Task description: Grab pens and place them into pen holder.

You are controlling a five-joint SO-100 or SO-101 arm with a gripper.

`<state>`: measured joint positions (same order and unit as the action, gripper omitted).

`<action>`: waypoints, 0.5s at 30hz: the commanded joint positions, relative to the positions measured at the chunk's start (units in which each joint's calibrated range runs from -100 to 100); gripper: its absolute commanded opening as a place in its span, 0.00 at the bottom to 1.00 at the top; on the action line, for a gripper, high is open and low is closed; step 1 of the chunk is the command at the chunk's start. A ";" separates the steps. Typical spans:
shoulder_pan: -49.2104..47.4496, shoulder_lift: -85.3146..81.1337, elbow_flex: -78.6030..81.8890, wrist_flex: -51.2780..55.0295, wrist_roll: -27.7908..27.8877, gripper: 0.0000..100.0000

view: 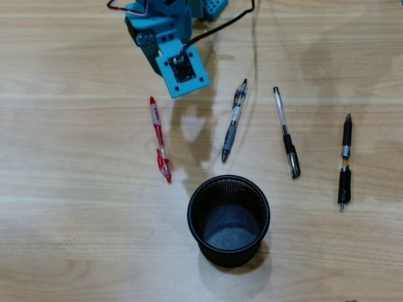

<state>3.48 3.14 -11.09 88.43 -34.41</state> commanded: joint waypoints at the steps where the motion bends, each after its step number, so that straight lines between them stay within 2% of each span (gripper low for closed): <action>1: 0.96 2.76 -5.92 0.18 -0.36 0.02; 3: 1.23 5.14 -8.18 0.09 -0.62 0.02; 5: 1.32 7.43 -9.72 0.18 -3.55 0.04; 8: 1.23 10.15 -9.90 0.18 -7.48 0.16; 11: 0.50 12.53 -9.99 -1.28 -8.73 0.26; 15: 0.04 15.84 -9.99 -5.47 -8.79 0.27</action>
<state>3.95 18.35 -18.19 85.58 -42.83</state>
